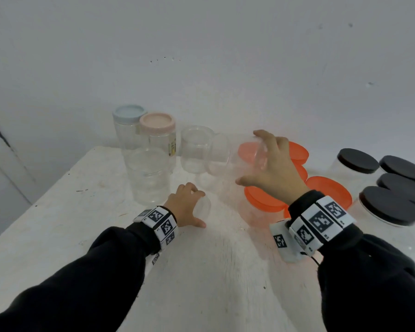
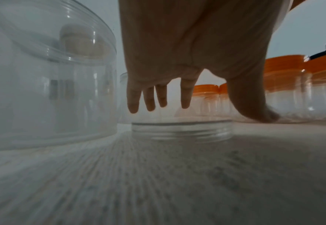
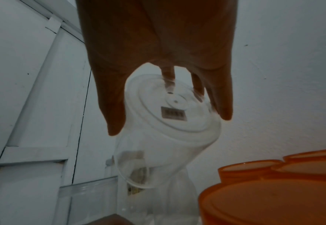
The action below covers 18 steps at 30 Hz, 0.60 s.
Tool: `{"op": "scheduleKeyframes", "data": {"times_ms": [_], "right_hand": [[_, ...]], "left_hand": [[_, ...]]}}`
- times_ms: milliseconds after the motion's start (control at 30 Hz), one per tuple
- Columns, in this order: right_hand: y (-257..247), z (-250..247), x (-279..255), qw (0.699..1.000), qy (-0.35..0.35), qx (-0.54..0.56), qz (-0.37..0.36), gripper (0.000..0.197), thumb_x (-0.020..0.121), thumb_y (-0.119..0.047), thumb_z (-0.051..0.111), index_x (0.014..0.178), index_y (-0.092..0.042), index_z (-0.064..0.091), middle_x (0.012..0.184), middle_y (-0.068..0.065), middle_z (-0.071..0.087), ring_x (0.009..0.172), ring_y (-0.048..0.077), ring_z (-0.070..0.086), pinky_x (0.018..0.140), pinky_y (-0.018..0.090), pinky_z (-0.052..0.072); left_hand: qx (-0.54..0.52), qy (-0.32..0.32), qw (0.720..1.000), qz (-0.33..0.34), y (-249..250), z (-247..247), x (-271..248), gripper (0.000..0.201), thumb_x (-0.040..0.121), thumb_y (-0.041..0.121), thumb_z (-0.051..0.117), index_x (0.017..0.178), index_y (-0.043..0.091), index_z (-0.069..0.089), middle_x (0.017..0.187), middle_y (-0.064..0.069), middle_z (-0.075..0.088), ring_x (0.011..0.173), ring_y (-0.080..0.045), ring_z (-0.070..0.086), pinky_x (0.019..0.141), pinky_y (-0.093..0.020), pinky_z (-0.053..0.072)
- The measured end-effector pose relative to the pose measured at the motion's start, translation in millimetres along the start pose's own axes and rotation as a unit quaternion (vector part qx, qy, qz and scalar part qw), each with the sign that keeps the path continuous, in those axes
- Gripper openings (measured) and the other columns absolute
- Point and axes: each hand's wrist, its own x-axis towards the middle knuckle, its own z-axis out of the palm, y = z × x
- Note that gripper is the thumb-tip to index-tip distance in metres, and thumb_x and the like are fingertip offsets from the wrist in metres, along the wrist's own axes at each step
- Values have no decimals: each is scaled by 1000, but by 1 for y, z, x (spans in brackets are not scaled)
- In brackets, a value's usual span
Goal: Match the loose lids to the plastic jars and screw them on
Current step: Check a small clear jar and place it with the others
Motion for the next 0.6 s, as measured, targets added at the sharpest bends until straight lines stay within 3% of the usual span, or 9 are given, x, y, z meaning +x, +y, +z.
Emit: {"op": "scheduleKeyframes", "data": {"times_ms": [167,267,400,600], "right_hand": [[0,6,-11,999,9,-43,7,97,56,-36,87,133,-9,34,119,0,35,112,15,40,87,21,34],[-1,7,-19,999,7,-40,15,92,58,-38,86,128,-6,35,116,-1,36,105,12,41,81,19,33],[-4,8,-29,999,-9,-36,18,89,56,-29,87,125,-8,34,115,-2,32,107,16,39,82,20,33],[-11,12,-44,997,-66,-36,36,104,51,-35,88,136,-13,33,117,-3,28,108,16,37,86,24,38]], "left_hand": [[26,-62,998,-19,1,4,5,106,70,56,71,149,22,8,156,-12,-4,143,-30,-1,115,-49,13],[41,-71,996,-35,4,5,3,101,73,56,69,148,23,10,156,-11,3,141,-30,8,112,-47,21],[24,-53,997,-42,10,3,-7,92,71,52,72,143,26,22,147,-3,25,133,-25,23,105,-45,29],[-117,-49,992,-16,-1,5,-40,91,68,45,78,142,28,27,144,3,27,130,-19,26,108,-43,31]]}}
